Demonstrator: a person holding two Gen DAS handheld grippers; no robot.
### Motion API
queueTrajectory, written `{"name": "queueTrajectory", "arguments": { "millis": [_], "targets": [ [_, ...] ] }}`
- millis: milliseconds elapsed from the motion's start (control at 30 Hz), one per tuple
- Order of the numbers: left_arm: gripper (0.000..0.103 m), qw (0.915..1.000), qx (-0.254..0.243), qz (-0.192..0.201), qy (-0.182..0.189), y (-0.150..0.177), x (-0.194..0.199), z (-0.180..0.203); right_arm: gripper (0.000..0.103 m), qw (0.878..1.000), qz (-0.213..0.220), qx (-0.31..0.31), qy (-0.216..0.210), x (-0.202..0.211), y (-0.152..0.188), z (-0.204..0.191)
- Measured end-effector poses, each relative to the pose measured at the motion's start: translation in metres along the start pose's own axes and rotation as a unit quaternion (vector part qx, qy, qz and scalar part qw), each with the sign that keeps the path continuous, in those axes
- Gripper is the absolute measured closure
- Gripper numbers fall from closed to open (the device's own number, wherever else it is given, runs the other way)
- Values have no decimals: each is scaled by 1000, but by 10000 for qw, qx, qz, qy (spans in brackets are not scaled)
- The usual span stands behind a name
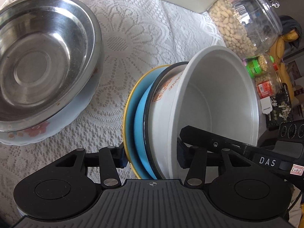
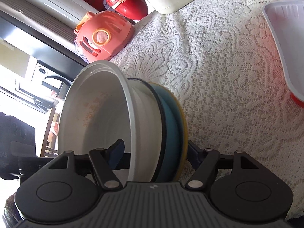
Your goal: Organize plates and bowls
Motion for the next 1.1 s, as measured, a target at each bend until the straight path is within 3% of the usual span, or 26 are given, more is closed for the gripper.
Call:
{"name": "queueTrajectory", "arguments": {
  "millis": [233,400,533,633,900,1100],
  "targets": [
    [55,9998,-98,125,98,1,20,-5,30,9998,-21,-32,172,0,4,-9],
    [56,9995,-156,241,142,-1,46,-14,29,9976,-177,567,360,2,17,-27],
    [63,9976,-266,559,321,-13,69,-10,30,9961,-307,755,349,2,18,-24],
    [66,9964,-286,757,254,-26,75,-6,30,9975,-21,592,393,6,4,-16],
    [67,9971,-248,719,1,-32,61,-5,30,9945,826,561,327,31,-38,-21],
    [57,9973,-246,646,-242,-29,57,-11,30,9945,780,436,551,19,-45,-4]
  ]
}}
Point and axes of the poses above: each gripper's, at about its wrist camera, not at the fingertips, and x roughly against the way its jaws point, z to its right, y to its underside, the point moved 6 cm from there along -x, roughly the way its jaws point, and after that the axes turned 7 degrees about z, right-handed, at the moved point
